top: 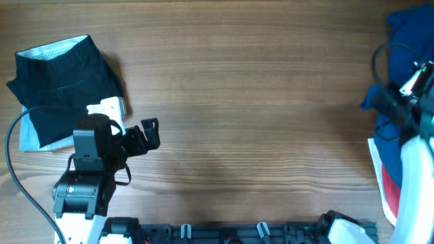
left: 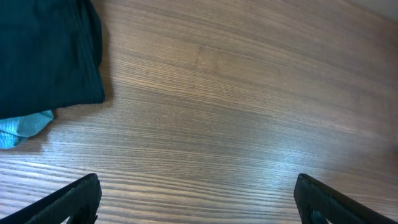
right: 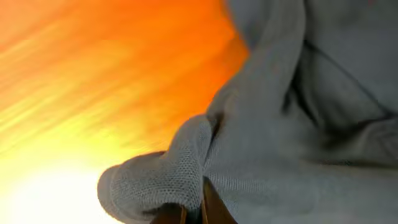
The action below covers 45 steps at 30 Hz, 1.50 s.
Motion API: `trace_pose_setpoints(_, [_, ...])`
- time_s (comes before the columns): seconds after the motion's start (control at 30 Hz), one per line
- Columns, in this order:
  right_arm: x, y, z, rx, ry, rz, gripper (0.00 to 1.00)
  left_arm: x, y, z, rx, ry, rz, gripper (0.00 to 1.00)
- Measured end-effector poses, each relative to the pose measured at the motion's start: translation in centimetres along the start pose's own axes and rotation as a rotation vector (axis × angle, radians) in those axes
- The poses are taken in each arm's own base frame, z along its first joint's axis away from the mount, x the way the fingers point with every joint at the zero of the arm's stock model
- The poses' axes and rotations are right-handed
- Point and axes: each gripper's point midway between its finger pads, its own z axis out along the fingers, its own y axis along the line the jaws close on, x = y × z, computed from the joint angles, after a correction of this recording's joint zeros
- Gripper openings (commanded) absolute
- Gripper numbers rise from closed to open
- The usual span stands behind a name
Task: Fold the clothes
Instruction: 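Drag the teal shirt leftward onto the open table with the right gripper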
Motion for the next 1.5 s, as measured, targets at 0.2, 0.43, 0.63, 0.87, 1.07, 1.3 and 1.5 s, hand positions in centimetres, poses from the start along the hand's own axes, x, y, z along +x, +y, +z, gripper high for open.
trace_pose_setpoints(0.2, [1.3, 7.8, -4.2, -0.227, -0.056, -0.195, 0.04, 0.0, 0.0, 0.0, 0.0, 0.0, 0.0, 1.0])
trace_pose_setpoints(0.43, [5.8, 17.9, -7.4, -0.525, -0.026, -0.43, 0.04, 0.0, 0.0, 0.0, 0.0, -0.001, 0.0, 1.0])
trace_pose_setpoints(0.63, [9.5, 25.1, -6.5, -0.673, 0.027, -0.545, 0.04, 0.0, 0.0, 0.0, 0.0, 0.0, 0.0, 1.0])
trace_pose_setpoints(0.87, [11.4, 32.2, -2.8, -0.775, 0.029, -0.494, 0.04, 0.0, 0.0, 0.0, 0.001, -0.001, 0.0, 1.0])
trace_pose_setpoints(1.07, [13.7, 35.3, -1.5, -0.826, 0.052, -0.487, 0.76, -0.1, 0.0, 0.0, 0.001, -0.002, 0.0, 1.0])
trace_pose_setpoints(1.3, [11.0, 31.1, -0.4, -0.637, 0.018, -0.443, 1.0, -0.3, -0.1, -0.1, 0.003, -0.009, 0.001, 1.0])
trace_pose_setpoints(1.5, [4.7, 20.8, -3.0, -0.391, -0.072, -0.306, 1.0, -1.8, -1.2, 0.0, 0.058, -0.061, -0.024, 1.0])
